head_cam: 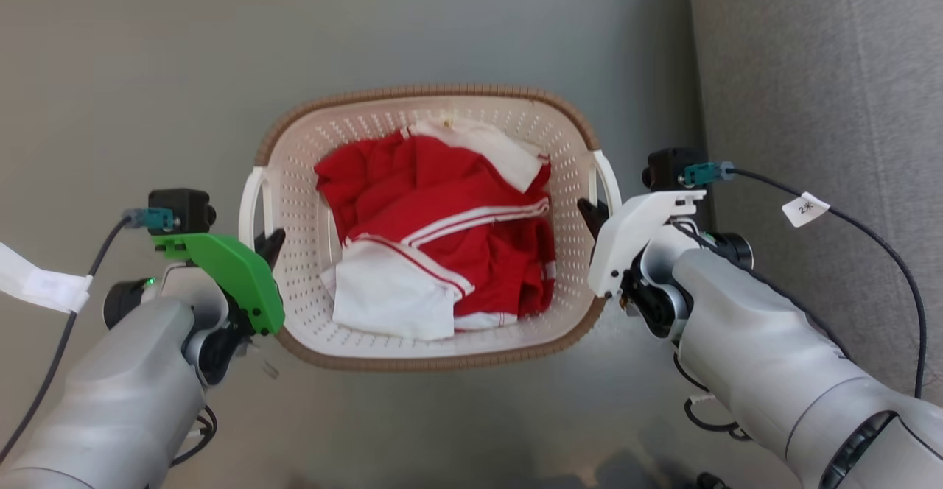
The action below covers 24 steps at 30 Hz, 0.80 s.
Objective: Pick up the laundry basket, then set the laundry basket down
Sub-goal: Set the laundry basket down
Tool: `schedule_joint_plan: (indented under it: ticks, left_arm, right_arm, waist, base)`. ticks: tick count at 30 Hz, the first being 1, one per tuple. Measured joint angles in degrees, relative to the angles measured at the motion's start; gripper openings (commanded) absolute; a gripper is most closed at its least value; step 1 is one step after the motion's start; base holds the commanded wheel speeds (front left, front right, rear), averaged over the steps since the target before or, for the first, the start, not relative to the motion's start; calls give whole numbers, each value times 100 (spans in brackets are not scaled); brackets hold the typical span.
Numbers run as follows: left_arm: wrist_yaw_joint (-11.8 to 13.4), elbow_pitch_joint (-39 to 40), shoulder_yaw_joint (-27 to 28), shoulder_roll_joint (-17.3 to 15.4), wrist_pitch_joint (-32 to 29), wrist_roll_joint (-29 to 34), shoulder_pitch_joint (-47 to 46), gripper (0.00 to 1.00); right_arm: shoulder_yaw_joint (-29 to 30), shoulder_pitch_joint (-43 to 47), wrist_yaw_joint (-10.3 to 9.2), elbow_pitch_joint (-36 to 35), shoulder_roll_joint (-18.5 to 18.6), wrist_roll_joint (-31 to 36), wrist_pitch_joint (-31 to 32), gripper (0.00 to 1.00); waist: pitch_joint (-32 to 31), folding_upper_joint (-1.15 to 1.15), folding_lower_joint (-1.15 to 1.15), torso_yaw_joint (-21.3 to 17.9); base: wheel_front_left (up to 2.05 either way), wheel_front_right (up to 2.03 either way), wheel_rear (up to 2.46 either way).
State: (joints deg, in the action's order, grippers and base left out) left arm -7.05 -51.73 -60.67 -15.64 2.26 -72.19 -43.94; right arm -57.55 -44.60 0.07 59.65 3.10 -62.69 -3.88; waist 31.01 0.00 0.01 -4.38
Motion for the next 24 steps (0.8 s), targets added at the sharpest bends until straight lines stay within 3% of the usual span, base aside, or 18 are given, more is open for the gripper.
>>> schedule_joint_plan:
  ticks: [12, 24]
  left_arm:
    - [-1, 198, 57, -172, 522, 46, -308, 0]
    - [-8, 255, 40, -305, 847, 133, -639, 0]
  right_arm:
    - [-41, -256, -119, -147, -5, 2, -698, 0]
    - [-76, -610, -178, -238, -10, 0, -923, 0]
  waist:
    - [968, 0, 0, -16]
    - [1635, 0, 0, 1]
  base:
    - [0, 0, 0]
    - [0, 0, 0]
